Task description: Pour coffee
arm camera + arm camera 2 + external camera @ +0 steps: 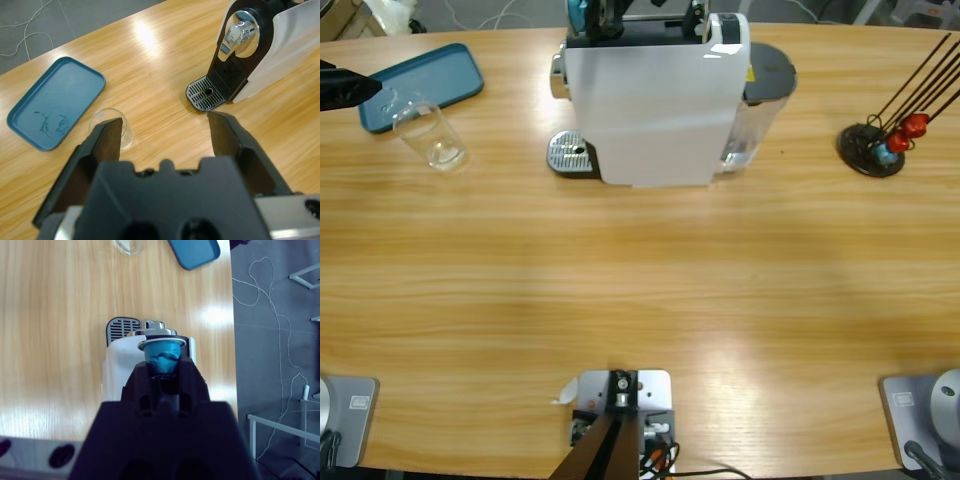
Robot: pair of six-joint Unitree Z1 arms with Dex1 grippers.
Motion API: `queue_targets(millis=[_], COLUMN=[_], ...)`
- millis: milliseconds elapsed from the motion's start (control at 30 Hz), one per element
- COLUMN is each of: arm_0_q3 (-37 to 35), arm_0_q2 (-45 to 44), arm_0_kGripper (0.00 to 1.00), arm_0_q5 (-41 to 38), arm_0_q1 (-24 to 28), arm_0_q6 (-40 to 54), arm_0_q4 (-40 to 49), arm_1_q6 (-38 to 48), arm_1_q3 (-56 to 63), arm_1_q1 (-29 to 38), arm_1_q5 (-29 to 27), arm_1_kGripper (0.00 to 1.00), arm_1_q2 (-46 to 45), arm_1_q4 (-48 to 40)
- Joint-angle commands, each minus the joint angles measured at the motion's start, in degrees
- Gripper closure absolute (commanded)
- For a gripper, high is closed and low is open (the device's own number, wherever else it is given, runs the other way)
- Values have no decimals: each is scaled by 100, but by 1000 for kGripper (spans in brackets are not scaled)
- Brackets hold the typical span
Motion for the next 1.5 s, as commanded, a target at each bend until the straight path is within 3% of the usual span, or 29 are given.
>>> queue_targets(millis=[33, 1100, 1133, 1200, 1233, 1500], arm_0_q3=[235, 235, 235, 235, 235, 235], arm_0_q2=[16, 9, 7, 12, 12, 7], arm_0_kGripper=[262, 262, 262, 263, 262, 262], arm_0_q5=[-102, -102, -102, -102, -102, -111], arm_0_q1=[28, 28, 28, 28, 28, 28], arm_0_q6=[48, 50, 50, 50, 50, 59], arm_0_q4=[-69, -93, -93, -93, -93, -93], arm_1_q6=[-70, 50, 83, 150, 173, 185], arm_1_q3=[18, 44, 44, 48, 46, 11], arm_1_q1=[-173, -206, -206, -206, -206, -206], arm_1_q5=[-136, -104, -99, -95, -90, -72], arm_1_kGripper=[1000, 1000, 958, 754, 713, 707], arm_1_q2=[264, 431, 431, 439, 439, 475], arm_1_q4=[61, 70, 73, 91, 99, 140])
